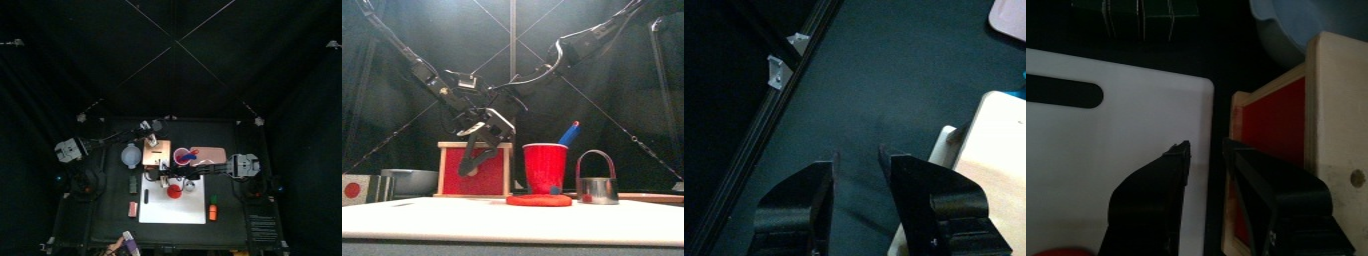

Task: Get the cutter from the drawer then cut the dough then place the extra dough in the bowl
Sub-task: Cut the dough

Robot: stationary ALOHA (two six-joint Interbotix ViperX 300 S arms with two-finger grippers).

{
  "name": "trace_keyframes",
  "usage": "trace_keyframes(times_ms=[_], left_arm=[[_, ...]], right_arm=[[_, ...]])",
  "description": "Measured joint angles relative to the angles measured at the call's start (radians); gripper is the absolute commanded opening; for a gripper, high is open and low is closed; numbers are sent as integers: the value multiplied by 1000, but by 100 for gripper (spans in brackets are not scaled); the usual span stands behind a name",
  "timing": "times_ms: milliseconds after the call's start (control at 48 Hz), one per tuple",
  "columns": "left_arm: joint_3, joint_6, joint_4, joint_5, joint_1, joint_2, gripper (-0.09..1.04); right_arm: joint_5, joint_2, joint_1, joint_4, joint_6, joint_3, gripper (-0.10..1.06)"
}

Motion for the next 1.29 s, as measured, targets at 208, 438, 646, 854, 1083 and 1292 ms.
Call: trace_keyframes(times_ms=[208, 438, 646, 854, 1083, 1292], left_arm=[[72, 3, -8, -183, 0, -114, 77], [265, 2, -51, -466, -149, -267, 77], [411, 6, -91, -726, -314, -391, 77], [482, 5, -94, -819, -426, -400, 77], [489, 6, -121, -827, -443, -400, 77], [506, 5, -129, -828, -460, -397, 77]], right_arm=[[126, -170, 64, 115, -3, 98, 73], [302, -394, 63, 215, 2, 256, 73], [399, -512, 63, 270, 3, 396, 73], [403, -517, 60, 270, 3, 459, 73], [362, -480, 48, 247, 3, 489, 73], [345, -449, 38, 262, 2, 494, 72]])
